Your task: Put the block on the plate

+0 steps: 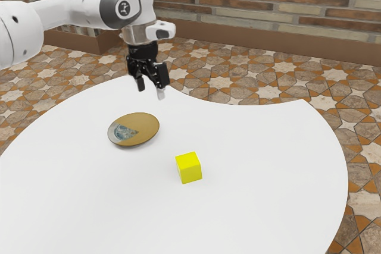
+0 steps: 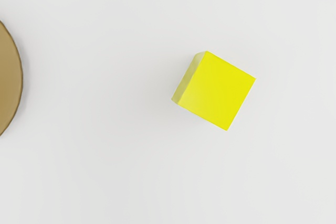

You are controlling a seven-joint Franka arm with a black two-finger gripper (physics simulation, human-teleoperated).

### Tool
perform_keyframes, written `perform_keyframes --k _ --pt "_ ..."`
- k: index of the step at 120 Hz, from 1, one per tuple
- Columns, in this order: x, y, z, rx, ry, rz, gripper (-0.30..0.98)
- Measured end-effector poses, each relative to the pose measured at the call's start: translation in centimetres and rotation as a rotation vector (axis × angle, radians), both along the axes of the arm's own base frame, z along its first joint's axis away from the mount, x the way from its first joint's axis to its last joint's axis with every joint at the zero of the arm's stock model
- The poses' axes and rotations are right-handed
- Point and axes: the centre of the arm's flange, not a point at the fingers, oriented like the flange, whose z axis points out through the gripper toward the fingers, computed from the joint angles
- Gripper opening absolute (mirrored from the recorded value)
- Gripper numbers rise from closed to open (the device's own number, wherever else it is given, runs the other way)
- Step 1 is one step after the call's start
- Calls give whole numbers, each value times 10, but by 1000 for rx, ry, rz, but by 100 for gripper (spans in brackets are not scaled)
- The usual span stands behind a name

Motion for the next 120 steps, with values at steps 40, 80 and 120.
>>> perform_keyframes --k 40,80,120 --pt "37 -60 -103 22 0 -361 69" --pt "60 -100 -141 14 -31 -594 69" --pt "59 -105 -188 -23 -15 -701 69"
